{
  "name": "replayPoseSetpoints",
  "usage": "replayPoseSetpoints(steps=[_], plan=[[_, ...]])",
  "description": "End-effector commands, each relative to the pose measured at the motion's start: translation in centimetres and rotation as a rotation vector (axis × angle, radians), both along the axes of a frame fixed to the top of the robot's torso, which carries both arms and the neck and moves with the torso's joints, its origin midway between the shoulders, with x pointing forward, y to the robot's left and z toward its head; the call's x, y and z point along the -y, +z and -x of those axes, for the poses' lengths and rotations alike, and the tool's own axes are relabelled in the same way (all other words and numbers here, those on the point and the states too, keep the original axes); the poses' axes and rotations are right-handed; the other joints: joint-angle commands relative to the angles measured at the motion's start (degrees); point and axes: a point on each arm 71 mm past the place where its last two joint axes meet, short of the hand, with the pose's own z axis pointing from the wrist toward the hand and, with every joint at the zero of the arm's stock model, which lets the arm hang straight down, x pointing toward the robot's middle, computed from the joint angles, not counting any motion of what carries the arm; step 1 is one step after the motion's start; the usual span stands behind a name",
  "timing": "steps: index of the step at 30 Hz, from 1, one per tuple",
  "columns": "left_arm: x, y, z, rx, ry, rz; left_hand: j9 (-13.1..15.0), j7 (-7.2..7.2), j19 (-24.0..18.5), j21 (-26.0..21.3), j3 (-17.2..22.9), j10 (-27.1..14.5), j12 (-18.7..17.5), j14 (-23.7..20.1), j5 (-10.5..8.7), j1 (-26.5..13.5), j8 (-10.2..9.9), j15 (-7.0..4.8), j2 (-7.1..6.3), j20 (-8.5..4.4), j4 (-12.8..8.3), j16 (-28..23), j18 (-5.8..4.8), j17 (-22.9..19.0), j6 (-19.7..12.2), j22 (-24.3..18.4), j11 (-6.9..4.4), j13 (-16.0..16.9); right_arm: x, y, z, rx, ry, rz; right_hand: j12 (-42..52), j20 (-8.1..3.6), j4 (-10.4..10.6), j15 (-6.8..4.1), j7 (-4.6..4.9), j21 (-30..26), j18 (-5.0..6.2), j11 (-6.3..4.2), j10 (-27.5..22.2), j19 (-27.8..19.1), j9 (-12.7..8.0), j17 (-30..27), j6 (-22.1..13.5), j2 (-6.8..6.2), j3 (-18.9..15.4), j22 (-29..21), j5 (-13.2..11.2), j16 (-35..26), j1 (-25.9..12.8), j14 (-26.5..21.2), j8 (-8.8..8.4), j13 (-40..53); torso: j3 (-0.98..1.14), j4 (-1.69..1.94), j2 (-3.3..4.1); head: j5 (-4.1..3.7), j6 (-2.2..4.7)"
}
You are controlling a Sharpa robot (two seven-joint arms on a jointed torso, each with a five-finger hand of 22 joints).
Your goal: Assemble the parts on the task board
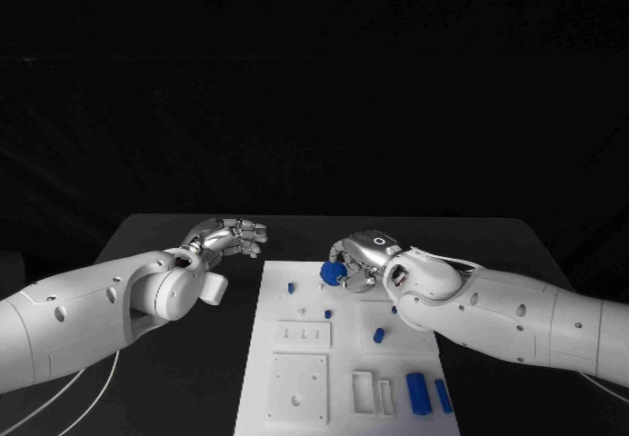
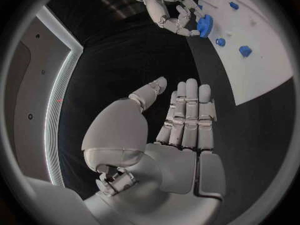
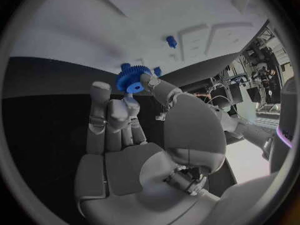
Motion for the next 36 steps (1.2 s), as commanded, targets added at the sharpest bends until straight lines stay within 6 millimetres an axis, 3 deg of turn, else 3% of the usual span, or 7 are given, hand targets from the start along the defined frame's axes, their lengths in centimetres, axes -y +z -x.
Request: replayPoseSetpoints(steps=[1, 13, 25, 36], plan=[[0.2, 0.1, 0.0, 0.008, -0.010, 0.005, 0.08, 0.16, -0.28, 0.33, 0.25, -0.38, -0.33, -0.37, -0.21, -0.32, -0.40, -0.16, 0.28, 0.01, -0.01, -0.04, 0.60, -0.09, -0.17, 1.03, -0.21, -0.04, -0.5, -0.1, 0.0, 0.033, 0.005, 0.020, -0.25, -0.11, 0.14, -0.26, 0.52, 0.23, 1.21, -0.42, 0.05, 0.28, 0.05, 0.08, 6.01, -0.29, 0.31, 1.08, -0.25, -0.27, 0.38, 0.09, 0.34, -0.10, -0.01, 0.07, -0.01, 0.09, -0.06], [0.2, 0.1, 0.1, 0.008, -0.009, 0.003, 0.09, 0.16, -0.29, 0.34, 0.23, -0.38, -0.33, -0.37, -0.22, -0.34, -0.40, -0.16, 0.25, 0.01, -0.01, -0.03, 0.60, -0.10, -0.16, 1.03, -0.21, -0.04, -2.4, -1.4, 0.5, 0.031, 0.020, 0.038, -0.30, -0.11, 0.21, -0.25, 0.54, 0.23, 1.21, -0.41, 0.09, 0.30, 0.09, 0.12, 5.93, -0.25, 0.46, 1.07, -0.04, -0.29, 0.47, 0.09, 0.25, -0.11, -0.08, 0.09, 0.00, 0.79, -0.02], [0.3, 0.2, 0.1, 0.008, -0.011, 0.003, 0.11, 0.17, -0.29, 0.35, 0.22, -0.38, -0.34, -0.37, -0.23, -0.39, -0.41, -0.15, 0.23, 0.01, 0.01, -0.02, 0.60, -0.11, -0.16, 1.03, -0.21, -0.04, -2.9, -2.8, 0.5, 0.011, 0.023, 0.065, -0.33, -0.08, 0.26, -0.23, 0.56, 0.24, 1.21, -0.38, 0.11, 0.30, 0.12, 0.14, 5.86, -0.32, 0.46, 1.06, -0.14, -0.32, 0.42, 0.10, 0.18, -0.11, 0.03, -0.02, 0.01, 0.69, 0.04], [0.3, 0.1, 0.1, 0.005, -0.012, 0.002, 0.12, 0.17, -0.30, 0.36, 0.21, -0.39, -0.34, -0.37, -0.24, -0.44, -0.42, -0.15, 0.19, 0.02, 0.03, -0.01, 0.60, -0.14, -0.16, 1.03, -0.20, -0.04, -3.3, -3.6, 0.3, -0.004, 0.017, 0.071, -0.44, -0.02, 0.41, -0.14, 0.68, 0.21, 1.21, -0.28, 0.06, 0.23, 0.13, 0.18, 5.53, -0.53, 0.47, 1.05, -0.35, -0.42, 0.29, 0.10, -0.10, -0.12, 0.12, -0.05, 0.05, 1.05, -0.21]])
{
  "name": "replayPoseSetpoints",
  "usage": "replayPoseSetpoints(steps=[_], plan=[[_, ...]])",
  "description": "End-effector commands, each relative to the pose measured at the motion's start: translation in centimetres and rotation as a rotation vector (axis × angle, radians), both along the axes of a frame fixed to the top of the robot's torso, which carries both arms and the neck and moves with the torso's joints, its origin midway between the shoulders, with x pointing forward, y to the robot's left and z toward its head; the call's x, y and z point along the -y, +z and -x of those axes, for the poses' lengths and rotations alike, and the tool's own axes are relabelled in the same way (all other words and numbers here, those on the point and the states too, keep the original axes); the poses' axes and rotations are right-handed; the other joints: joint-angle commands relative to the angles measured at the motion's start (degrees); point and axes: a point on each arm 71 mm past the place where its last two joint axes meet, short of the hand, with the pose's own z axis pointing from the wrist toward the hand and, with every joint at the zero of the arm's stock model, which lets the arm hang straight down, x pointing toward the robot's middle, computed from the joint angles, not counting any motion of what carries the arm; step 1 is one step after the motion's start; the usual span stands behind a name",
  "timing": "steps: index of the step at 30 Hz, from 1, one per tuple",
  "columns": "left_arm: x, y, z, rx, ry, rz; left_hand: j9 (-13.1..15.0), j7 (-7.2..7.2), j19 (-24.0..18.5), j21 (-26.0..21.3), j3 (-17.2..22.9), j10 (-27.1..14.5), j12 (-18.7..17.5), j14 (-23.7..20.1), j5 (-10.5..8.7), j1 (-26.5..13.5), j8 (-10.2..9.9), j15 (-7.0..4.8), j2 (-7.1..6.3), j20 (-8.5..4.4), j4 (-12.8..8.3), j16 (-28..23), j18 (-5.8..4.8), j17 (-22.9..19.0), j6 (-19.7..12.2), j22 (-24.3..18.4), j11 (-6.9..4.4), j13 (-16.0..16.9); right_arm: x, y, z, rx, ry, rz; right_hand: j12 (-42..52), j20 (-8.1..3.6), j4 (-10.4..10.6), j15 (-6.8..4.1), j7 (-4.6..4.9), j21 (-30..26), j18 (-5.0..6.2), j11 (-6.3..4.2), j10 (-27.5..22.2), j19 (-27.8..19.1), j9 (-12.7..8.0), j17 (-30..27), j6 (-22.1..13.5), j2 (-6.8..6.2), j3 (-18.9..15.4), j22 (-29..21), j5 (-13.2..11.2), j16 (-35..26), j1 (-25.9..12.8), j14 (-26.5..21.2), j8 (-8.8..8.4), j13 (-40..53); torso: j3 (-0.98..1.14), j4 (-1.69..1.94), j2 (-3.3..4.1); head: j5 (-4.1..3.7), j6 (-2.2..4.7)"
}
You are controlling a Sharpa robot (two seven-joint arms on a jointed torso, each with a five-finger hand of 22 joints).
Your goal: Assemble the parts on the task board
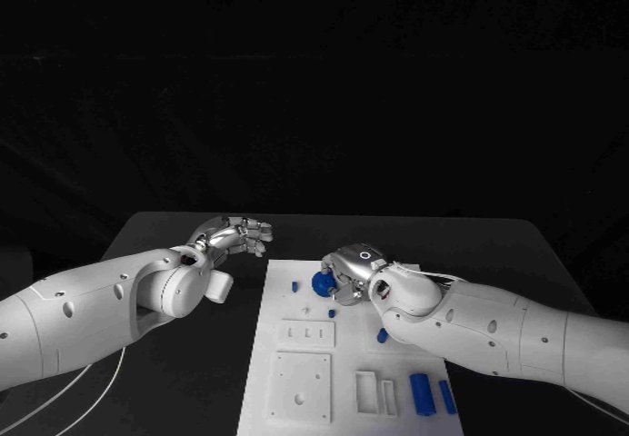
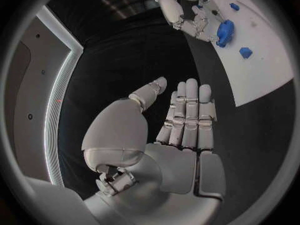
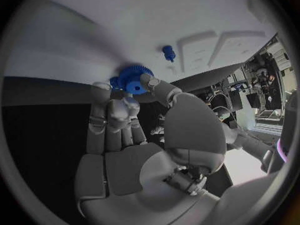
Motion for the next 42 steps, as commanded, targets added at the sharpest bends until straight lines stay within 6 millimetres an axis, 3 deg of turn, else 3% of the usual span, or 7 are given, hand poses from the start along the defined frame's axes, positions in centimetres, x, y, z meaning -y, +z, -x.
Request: replayPoseSetpoints(steps=[1, 7, 8, 16, 23, 35, 42], plan=[[0.2, 0.1, 0.0, 0.005, -0.010, 0.001, 0.09, 0.17, -0.30, 0.36, 0.20, -0.40, -0.34, -0.38, -0.24, -0.44, -0.19, -0.15, 0.19, 0.02, 0.03, -0.01, 1.21, -0.08, -0.16, 1.05, -0.19, -0.04, -0.3, -0.5, 0.1, -0.009, 0.007, 0.019, -0.27, -0.15, 0.14, -0.15, 0.85, 0.21, 1.18, -0.36, -0.08, 0.35, 0.09, 0.07, 5.33, -0.34, 0.18, 1.06, -0.39, -0.22, 0.04, 0.08, -0.14, -0.07, 0.04, -0.04, 0.01, 0.09, -0.08], [0.2, 0.1, 0.0, 0.005, -0.010, 0.001, 0.09, 0.17, -0.31, 0.37, 0.20, -0.40, -0.34, -0.39, -0.25, -0.46, -0.20, -0.15, 0.17, 0.02, 0.04, -0.01, 1.20, -0.09, -0.16, 1.05, -0.19, -0.04, -0.4, -0.5, 0.0, -0.015, 0.002, 0.013, -0.46, -0.10, 0.39, 0.12, 1.16, 0.11, 1.18, -0.07, -0.23, 0.23, -0.02, 0.13, 4.37, -0.65, 0.19, 1.01, -1.58, -0.41, -0.02, 0.09, -0.85, -0.06, -0.01, -0.03, -0.04, 0.11, -0.28], [0.2, 0.1, 0.0, 0.005, -0.010, 0.001, 0.09, 0.17, -0.32, 0.37, 0.20, -0.40, -0.34, -0.39, -0.25, -0.46, -0.20, -0.15, 0.17, 0.02, 0.04, -0.01, 1.20, -0.09, -0.16, 1.05, -0.19, -0.04, -0.4, -0.6, 0.0, -0.018, 0.002, 0.013, -0.54, -0.10, 0.52, 0.37, 1.51, 0.06, 1.18, 0.25, -0.32, 0.19, -0.39, 0.15, 2.91, -0.96, 0.17, 0.99, -2.24, -0.49, -0.08, 0.09, -1.75, -0.06, 0.02, -0.05, -0.05, 0.14, -0.33], [0.2, 0.1, 0.0, 0.006, -0.010, 0.001, 0.10, 0.17, -0.33, 0.37, 0.20, -0.41, -0.35, -0.40, -0.25, -0.46, -0.20, -0.14, 0.14, 0.02, 0.03, -0.01, 1.21, -0.11, -0.16, 1.04, -0.19, -0.04, -0.7, -0.6, 0.1, -0.031, 0.010, 0.006, -0.71, -0.12, 1.11, 1.36, 2.57, -0.04, 1.18, 1.26, -0.62, 0.14, -1.31, 0.35, 0.29, -1.87, -0.70, 0.98, -4.32, -0.71, -0.36, 0.10, -3.52, -0.03, 0.00, -0.05, -0.06, 0.13, -0.38], [0.2, 0.1, 0.0, 0.008, -0.007, 0.002, 0.11, 0.17, -0.34, 0.38, 0.21, -0.42, -0.35, -0.41, -0.25, -0.46, -0.21, -0.14, 0.13, 0.02, 0.04, 0.00, 1.21, -0.12, -0.16, 1.04, -0.19, -0.04, -0.5, -0.6, 0.1, -0.049, -0.006, -0.014, -0.81, -0.07, 2.22, 1.68, 2.95, -0.18, 1.18, 1.60, -0.98, 0.06, -2.06, 0.54, -1.86, -2.29, -2.63, 0.94, -4.54, -0.90, -1.74, 0.06, -4.80, 0.01, -0.02, -0.08, -0.07, 0.13, -0.32], [0.1, 0.1, 0.0, 0.007, -0.008, 0.002, 0.14, 0.19, -0.36, 0.40, 0.13, -0.44, -0.36, -0.43, -0.43, -0.83, -0.27, -0.12, 0.14, 0.05, 0.34, 0.03, 1.20, -0.19, -0.20, 1.02, -0.17, -0.03, 0.1, -0.8, 0.0, -0.082, -0.023, -0.028, -0.91, -0.33, 5.58, 1.98, 3.25, -0.52, 1.18, 1.92, -1.32, 0.01, -2.23, 0.81, -1.94, -2.28, -3.98, 0.85, -5.08, -1.12, -4.24, -0.02, -4.81, -0.04, 0.05, -0.08, -0.07, 0.07, -0.26], [0.1, 0.1, 0.0, 0.007, -0.006, 0.001, 0.15, 0.19, -0.37, 0.41, 0.13, -0.44, -0.36, -0.44, -0.44, -0.85, -0.27, -0.12, 0.15, 0.05, 0.36, 0.03, 1.20, -0.20, -0.20, 1.02, -0.17, -0.03, 0.7, -0.8, -0.1, -0.082, -0.035, -0.030, -0.89, -0.43, 6.45, 1.97, 3.26, -0.59, 1.18, 1.92, -1.36, 0.01, -2.23, 0.91, -1.90, -2.24, -4.16, 0.85, -5.10, -1.16, -4.64, -0.04, -4.75, -0.04, 0.08, -0.10, -0.06, 0.06, -0.27]])
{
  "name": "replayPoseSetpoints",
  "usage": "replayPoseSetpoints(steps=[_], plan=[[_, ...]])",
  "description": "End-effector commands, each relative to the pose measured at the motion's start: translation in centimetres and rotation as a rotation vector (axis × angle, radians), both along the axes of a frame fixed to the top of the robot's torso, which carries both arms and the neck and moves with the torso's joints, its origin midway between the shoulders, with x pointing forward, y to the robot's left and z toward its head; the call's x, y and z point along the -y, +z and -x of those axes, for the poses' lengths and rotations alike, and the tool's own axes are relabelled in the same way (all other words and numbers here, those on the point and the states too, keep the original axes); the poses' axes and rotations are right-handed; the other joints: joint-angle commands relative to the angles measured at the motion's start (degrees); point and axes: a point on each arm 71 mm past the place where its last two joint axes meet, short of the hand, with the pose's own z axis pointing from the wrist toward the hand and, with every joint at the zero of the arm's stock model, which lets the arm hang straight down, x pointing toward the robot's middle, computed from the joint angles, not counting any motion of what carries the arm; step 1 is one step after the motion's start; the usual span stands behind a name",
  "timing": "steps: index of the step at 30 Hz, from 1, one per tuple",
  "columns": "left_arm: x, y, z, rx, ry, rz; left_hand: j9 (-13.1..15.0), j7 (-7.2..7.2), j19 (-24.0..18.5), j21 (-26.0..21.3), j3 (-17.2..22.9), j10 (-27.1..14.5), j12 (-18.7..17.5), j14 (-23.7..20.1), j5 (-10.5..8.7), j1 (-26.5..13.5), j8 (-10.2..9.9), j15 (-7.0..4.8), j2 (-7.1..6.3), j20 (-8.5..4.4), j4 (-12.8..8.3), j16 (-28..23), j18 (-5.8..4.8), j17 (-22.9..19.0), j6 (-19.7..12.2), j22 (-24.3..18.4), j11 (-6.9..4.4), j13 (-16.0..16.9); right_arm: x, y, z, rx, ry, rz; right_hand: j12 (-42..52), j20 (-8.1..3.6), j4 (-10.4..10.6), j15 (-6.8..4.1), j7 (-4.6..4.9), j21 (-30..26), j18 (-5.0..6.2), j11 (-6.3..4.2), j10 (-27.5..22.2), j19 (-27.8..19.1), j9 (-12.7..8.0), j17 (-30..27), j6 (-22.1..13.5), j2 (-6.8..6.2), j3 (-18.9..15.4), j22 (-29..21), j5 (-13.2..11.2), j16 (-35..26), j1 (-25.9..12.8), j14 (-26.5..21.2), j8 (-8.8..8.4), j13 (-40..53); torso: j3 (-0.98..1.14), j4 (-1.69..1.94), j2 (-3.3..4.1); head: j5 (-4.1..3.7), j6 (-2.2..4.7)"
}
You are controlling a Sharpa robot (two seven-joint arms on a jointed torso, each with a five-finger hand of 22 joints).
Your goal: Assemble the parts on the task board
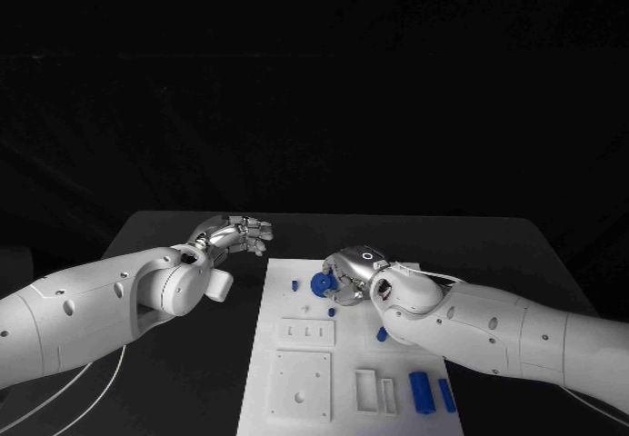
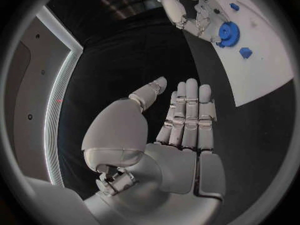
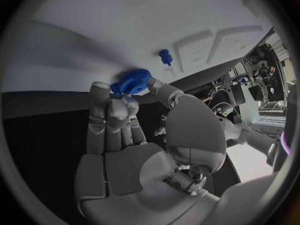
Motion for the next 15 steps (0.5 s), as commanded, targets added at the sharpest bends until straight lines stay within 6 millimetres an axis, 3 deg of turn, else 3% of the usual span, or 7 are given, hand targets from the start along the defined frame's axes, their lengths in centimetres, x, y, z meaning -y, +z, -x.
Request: replayPoseSetpoints(steps=[1, 15], plan=[[0.13, 0.13, 0.01, 0.009, -0.008, 0.003, 0.07, 0.19, -0.36, 0.18, 0.13, -0.28, -0.36, -0.44, -0.23, -0.59, -0.27, -0.12, -0.12, 0.04, 0.36, 0.03, 0.94, -0.08, -0.20, 0.99, 0.00, -0.03, 0.36, -0.25, -0.02, -0.021, -0.006, 0.004, -0.18, -0.52, 0.44, 0.47, 0.84, -0.27, 1.31, 0.34, -0.20, 0.08, -0.06, 0.07, 0.53, 0.00, 0.03, 0.81, -0.23, -0.32, -0.73, -0.11, -0.07, -0.05, 0.03, 0.00, 0.01, -0.04, 0.06], [0.04, 0.14, 0.01, 0.010, -0.006, 0.003, 0.09, 0.19, -0.39, 0.19, 0.15, -0.30, -0.38, -0.46, -0.25, -0.61, -0.29, -0.12, -0.14, 0.03, 0.40, 0.04, 0.95, -0.11, -0.20, 0.98, 0.01, -0.03, 0.90, -0.29, 0.38, -0.046, 0.000, 0.004, -0.11, -0.63, 1.11, 0.42, 0.78, -0.29, 1.31, 0.28, -0.17, 0.12, 0.01, 0.20, 0.90, 0.00, -0.11, 0.84, -0.21, -0.32, -0.87, -0.10, 0.17, -0.03, -0.03, -0.01, 0.03, -0.10, 0.00]])
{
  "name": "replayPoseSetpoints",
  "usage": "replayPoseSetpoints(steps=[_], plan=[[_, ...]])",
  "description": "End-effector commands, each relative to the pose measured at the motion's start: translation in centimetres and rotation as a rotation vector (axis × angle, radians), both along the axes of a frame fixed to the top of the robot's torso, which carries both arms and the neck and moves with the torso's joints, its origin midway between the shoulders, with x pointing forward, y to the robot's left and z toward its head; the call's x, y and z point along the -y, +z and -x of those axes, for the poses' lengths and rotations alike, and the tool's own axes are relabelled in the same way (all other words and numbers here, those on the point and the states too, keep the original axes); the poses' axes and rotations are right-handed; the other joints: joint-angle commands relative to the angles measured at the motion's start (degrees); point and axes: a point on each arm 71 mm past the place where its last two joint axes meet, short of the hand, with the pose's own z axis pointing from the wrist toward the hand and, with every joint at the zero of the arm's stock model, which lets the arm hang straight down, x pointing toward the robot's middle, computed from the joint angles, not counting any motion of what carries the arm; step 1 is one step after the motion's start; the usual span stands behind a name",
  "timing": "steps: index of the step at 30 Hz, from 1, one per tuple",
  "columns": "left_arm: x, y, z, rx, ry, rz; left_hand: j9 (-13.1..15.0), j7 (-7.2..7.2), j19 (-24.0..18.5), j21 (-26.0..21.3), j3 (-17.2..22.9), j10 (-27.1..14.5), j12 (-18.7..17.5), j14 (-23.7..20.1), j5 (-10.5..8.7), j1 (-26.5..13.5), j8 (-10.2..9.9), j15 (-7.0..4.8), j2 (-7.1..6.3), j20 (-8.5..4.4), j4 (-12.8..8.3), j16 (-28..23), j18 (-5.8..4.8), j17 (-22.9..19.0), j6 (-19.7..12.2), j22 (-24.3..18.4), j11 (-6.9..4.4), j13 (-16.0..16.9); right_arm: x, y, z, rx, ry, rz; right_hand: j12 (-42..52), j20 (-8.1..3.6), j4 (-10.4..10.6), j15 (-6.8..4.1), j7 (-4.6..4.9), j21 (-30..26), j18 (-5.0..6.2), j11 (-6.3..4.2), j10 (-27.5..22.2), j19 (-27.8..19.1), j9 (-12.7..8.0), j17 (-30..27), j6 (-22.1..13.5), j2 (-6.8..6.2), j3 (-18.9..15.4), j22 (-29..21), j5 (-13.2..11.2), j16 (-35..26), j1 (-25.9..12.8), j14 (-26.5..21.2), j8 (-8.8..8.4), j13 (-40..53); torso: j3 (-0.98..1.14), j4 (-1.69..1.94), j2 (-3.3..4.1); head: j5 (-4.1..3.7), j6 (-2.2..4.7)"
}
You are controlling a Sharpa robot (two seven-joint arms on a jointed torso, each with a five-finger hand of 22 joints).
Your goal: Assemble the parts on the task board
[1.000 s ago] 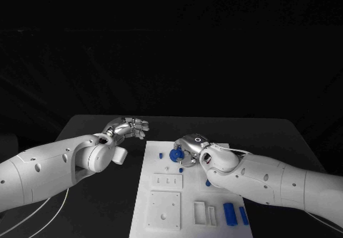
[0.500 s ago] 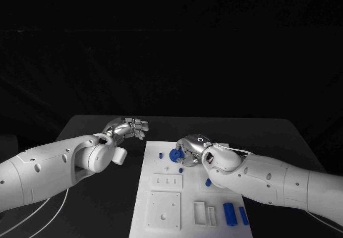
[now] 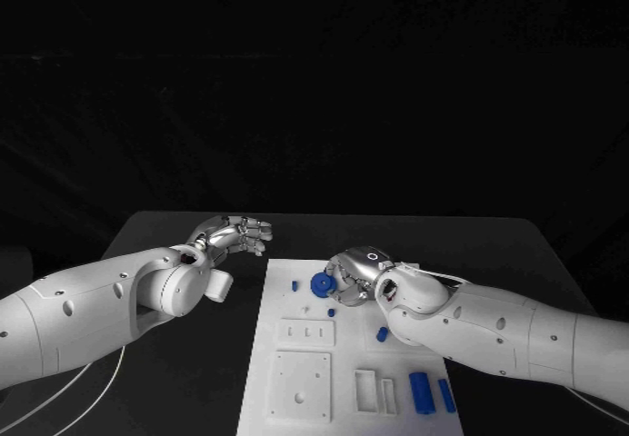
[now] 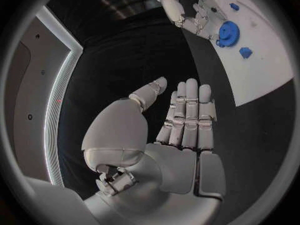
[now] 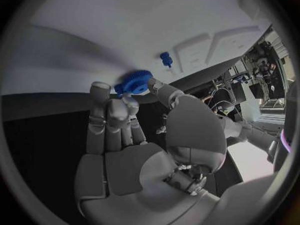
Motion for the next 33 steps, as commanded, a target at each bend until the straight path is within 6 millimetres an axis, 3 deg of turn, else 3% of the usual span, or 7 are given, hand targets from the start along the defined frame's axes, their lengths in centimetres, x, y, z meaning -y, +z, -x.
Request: replayPoseSetpoints(steps=[1, 33], plan=[[0.1, 0.1, 0.0, 0.010, -0.007, 0.003, 0.10, 0.19, -0.39, 0.19, -0.01, -0.30, -0.38, -0.46, -0.25, -0.61, -0.29, -0.12, -0.14, 0.03, 0.24, 0.05, 1.07, -0.06, -0.20, 0.99, 0.01, -0.03, 0.0, -0.3, 0.3, -0.033, 0.012, 0.015, -0.10, -0.44, 0.35, 0.41, 0.77, -0.28, 1.31, 0.27, -0.17, -0.09, 0.07, 0.09, 0.92, 0.00, 0.05, 0.86, -0.21, -0.33, -0.42, -0.11, 0.21, -0.03, -0.03, 0.02, 0.03, -0.10, -0.11], [-0.3, 0.2, 0.1, 0.011, 0.002, -0.001, 0.14, 0.18, -0.41, 0.21, 0.05, -0.33, -0.40, -0.47, -0.26, -0.58, -0.31, -0.13, -0.18, 0.03, 0.26, 0.08, 1.09, -0.11, -0.20, 0.98, 0.02, -0.03, 2.3, -0.5, 0.3, -0.067, -0.036, 0.007, -0.01, -0.55, 1.76, 0.23, 0.59, -0.31, 1.31, 0.09, -0.18, -0.07, 0.11, 0.34, 1.37, 0.09, -0.52, 0.93, -0.19, -0.35, -1.09, -0.11, 0.49, -0.01, -0.02, 0.04, 0.03, -0.07, -0.22]])
